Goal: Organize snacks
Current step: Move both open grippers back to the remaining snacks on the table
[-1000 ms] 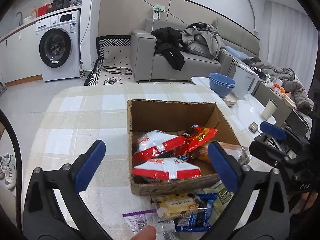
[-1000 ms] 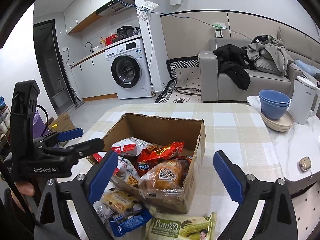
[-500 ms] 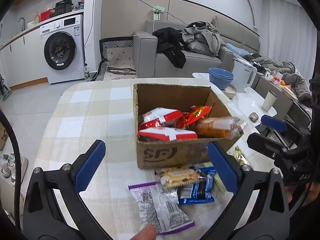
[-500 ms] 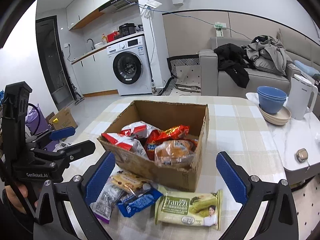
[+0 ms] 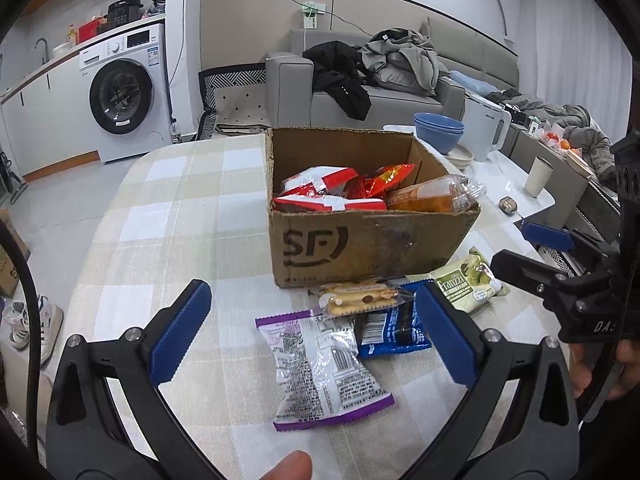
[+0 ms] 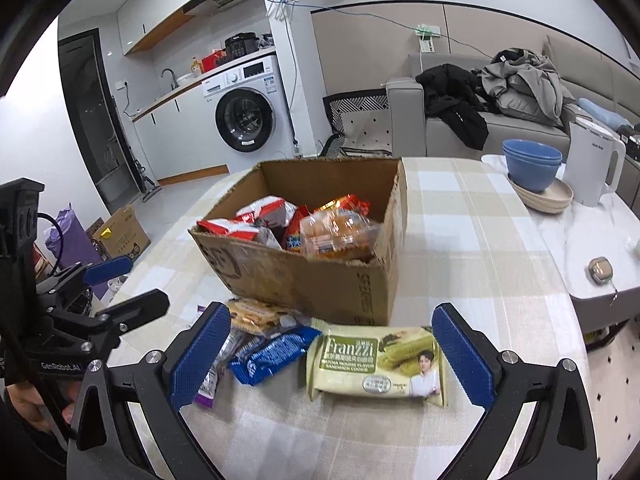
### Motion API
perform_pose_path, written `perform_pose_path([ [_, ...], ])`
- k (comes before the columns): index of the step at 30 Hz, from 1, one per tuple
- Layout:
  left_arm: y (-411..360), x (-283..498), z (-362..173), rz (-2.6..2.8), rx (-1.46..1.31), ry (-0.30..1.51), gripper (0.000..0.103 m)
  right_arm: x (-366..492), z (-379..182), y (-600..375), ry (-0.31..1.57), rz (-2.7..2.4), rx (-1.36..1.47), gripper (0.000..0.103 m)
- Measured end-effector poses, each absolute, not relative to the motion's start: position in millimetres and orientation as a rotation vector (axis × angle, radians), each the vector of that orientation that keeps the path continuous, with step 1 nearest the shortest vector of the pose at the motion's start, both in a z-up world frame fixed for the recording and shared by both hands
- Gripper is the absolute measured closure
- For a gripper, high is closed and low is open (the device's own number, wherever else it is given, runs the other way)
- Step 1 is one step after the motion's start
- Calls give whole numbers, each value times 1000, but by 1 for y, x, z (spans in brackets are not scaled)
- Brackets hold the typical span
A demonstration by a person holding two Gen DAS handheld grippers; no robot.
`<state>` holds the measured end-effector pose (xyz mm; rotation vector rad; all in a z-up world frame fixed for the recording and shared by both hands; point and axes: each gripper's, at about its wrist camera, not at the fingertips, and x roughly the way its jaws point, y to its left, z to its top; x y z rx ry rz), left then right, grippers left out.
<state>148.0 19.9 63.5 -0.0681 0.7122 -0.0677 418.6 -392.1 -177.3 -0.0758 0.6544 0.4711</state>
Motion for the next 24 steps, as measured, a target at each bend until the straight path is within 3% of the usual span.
perform_pose_path([
  [24,18,144,36,-74,-88,793,1,427,-214,-397,778,421,-146,0],
])
